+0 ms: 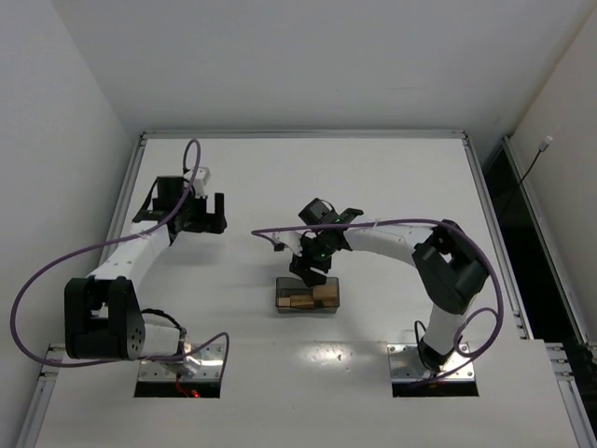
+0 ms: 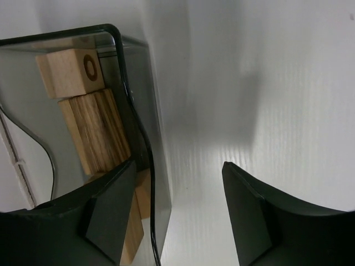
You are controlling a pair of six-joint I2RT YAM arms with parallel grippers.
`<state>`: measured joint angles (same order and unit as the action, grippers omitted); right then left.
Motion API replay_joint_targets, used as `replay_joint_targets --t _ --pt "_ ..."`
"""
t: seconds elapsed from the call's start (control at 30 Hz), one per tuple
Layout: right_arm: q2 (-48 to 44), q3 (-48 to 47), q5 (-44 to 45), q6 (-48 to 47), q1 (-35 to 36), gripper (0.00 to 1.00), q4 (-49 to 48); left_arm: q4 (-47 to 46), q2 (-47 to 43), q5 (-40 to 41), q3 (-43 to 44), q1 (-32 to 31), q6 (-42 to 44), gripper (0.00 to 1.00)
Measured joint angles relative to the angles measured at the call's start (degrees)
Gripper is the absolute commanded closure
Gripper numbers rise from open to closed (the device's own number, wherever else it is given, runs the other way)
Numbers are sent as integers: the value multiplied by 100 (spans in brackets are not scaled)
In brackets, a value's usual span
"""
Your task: Build the wood block tower
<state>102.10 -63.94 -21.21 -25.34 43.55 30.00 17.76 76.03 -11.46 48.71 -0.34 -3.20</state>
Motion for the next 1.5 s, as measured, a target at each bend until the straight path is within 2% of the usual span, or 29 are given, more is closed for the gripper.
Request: replay_joint_targets --t 0.1,0.2,0.27,0.37,0.4,0.43,0.7,0.8,0.9,1.03,1.27,1.5 --pt "190 2 -2 -4 59 48 -81 20 17 -46 44 24 11 0" --pt "385 -7 -26 -15 85 62 -109 17 87 -83 105 48 15 0" --pt "520 -39 -44 -7 101 65 -79 20 142 -87 129 70 15 0" --pt "772 -245 -79 4 120 82 70 20 166 -111 133 85 15 0" --pt "848 -308 -81 13 129 97 92 22 177 -122 140 92 20 0" --pt "907 -350 -83 17 146 100 103 20 184 -125 142 98 28 0" --pt "809 -358 422 245 160 100 52 17 214 -103 186 225 20 0" --pt "326 -103 1283 431 153 100 -238 13 330 87 249 232 -190 2" --pt "-503 264 2732 627 205 100 -754 35 507 413 389 232 -503 4" --pt "-944 264 4424 706 352 100 -1427 122 761 697 647 271 -782 4" --pt "-824 404 6408 -11 817 100 -2485 343 1016 894 879 302 -914 1" --pt "-92 820 7578 -748 1178 100 -3425 400 1025 938 890 369 -903 1"
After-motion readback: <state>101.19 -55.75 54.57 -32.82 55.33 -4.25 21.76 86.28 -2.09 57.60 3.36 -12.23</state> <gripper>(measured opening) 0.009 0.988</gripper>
